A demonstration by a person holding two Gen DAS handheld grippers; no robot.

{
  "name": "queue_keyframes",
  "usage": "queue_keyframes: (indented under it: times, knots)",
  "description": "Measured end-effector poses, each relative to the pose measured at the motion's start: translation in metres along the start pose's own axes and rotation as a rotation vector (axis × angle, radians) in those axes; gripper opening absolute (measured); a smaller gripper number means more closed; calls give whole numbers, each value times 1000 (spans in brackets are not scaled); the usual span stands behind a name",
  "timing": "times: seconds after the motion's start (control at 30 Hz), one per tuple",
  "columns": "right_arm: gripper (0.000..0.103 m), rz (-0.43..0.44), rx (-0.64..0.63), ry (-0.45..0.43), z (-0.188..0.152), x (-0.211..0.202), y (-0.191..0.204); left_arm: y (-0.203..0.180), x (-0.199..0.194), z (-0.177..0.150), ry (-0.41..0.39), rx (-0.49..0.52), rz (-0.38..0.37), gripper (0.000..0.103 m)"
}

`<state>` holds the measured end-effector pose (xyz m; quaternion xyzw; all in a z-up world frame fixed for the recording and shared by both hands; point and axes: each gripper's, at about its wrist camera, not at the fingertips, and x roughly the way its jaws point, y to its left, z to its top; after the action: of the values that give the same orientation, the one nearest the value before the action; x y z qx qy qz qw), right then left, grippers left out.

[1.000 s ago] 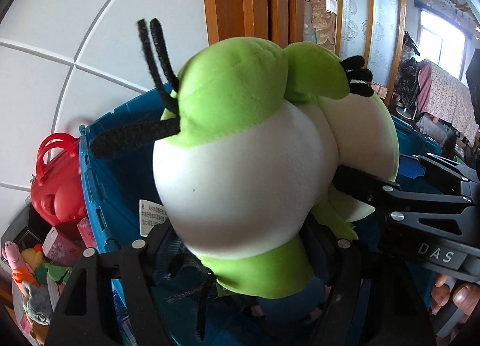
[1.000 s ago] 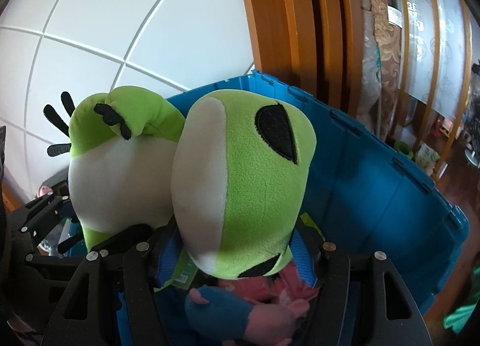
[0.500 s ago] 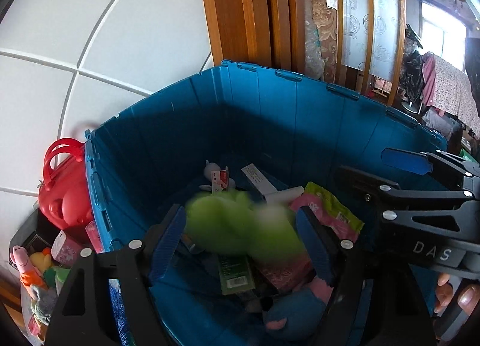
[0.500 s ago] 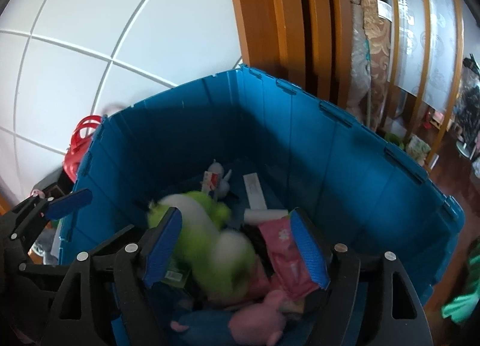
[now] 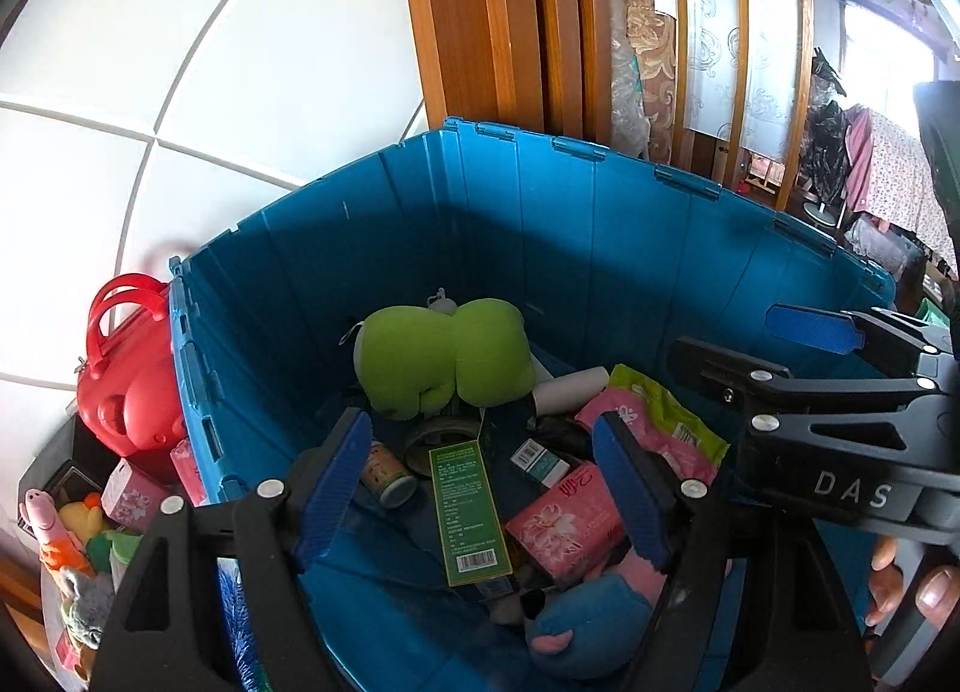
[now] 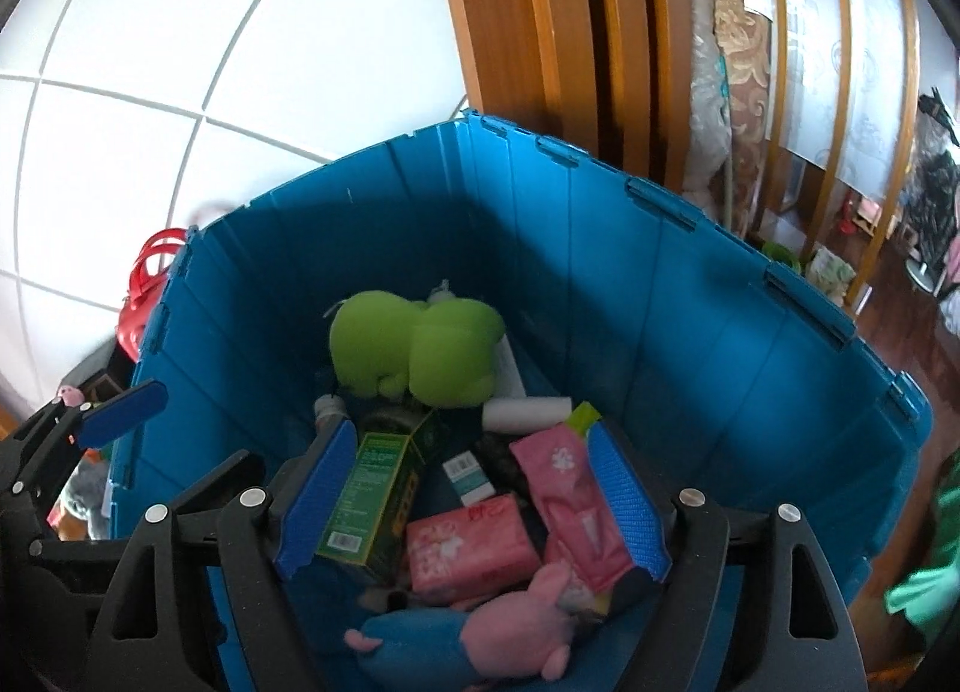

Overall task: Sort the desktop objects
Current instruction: 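Withdraw both grippers from the bin back toward the table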

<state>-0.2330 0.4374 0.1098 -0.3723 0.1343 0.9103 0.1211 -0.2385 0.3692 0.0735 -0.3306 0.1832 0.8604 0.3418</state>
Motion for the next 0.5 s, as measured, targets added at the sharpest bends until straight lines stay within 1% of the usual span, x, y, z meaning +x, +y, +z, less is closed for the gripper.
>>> queue_keyframes:
  times: [0.33,0.43,0.5]
  knots:
    - [81,5,18,8,1,1,-2,2,-1,-1,-7,-13,10,76]
    - [81,19,39,18,1,2,-6,7,-6,-4,-33,-40,-1,76]
    - [81,35,56,13,1,1,-9,16,-13,-7,-63,-94,-15,76]
